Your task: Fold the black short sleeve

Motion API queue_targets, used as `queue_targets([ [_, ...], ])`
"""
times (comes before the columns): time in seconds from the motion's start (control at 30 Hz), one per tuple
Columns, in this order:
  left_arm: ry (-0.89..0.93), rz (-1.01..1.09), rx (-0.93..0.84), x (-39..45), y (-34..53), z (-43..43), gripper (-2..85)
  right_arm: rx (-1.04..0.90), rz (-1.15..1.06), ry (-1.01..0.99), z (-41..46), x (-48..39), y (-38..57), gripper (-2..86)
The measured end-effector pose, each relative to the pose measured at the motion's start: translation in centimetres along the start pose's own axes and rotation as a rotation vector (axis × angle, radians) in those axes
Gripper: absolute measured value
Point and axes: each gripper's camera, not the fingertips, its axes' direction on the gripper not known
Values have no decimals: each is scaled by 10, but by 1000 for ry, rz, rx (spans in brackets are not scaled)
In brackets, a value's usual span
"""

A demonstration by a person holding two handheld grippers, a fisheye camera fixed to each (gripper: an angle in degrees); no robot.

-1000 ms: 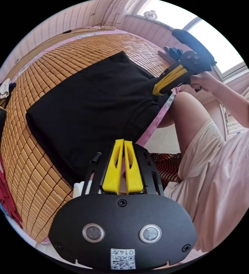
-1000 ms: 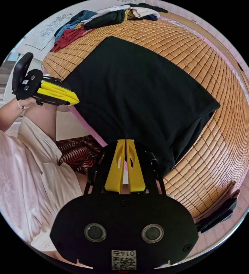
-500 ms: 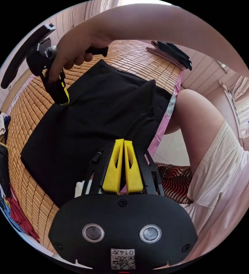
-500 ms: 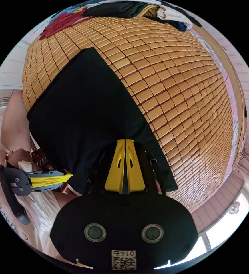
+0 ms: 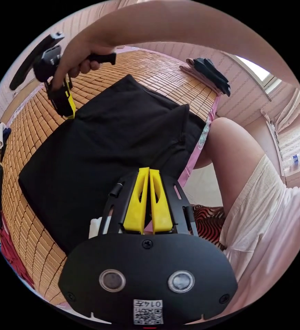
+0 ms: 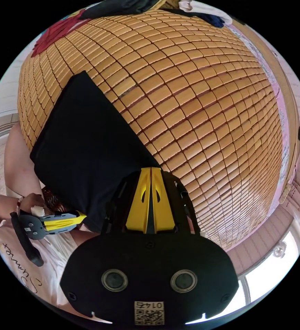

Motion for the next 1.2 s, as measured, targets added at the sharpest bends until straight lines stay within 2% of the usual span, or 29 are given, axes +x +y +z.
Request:
queue_targets([
  [0.07,-10,43,72,9,8,-14,-2,195,125,-100,-17,21,60,-7],
  [0.17,6,112,173,25,8,-27,33,337,281,-162,-10,37,164,1],
  [0.27,32,178,267,43,-1,-27,82,305,473,-228,31,43,263,56],
  [0.47,99,313,250,74,-35,1,142,143,664,-417,123,40,372,103],
  [0.6,104,345,213,86,-54,22,175,213,678,-523,147,51,401,40],
  [0.73,110,375,174,97,-74,39,187,326,675,-612,153,64,441,15],
  [0.83,109,335,134,95,-82,45,171,459,672,-714,151,76,473,11],
  [0.9,76,298,144,91,-81,40,130,536,658,-776,152,81,488,11],
  [0.97,22,296,203,88,-71,28,44,631,639,-864,158,87,506,14],
  [1.07,88,277,192,81,-63,18,9,764,729,-943,180,103,542,26],
  [1.2,137,265,230,74,-48,-6,0,733,910,-982,223,120,565,88],
])
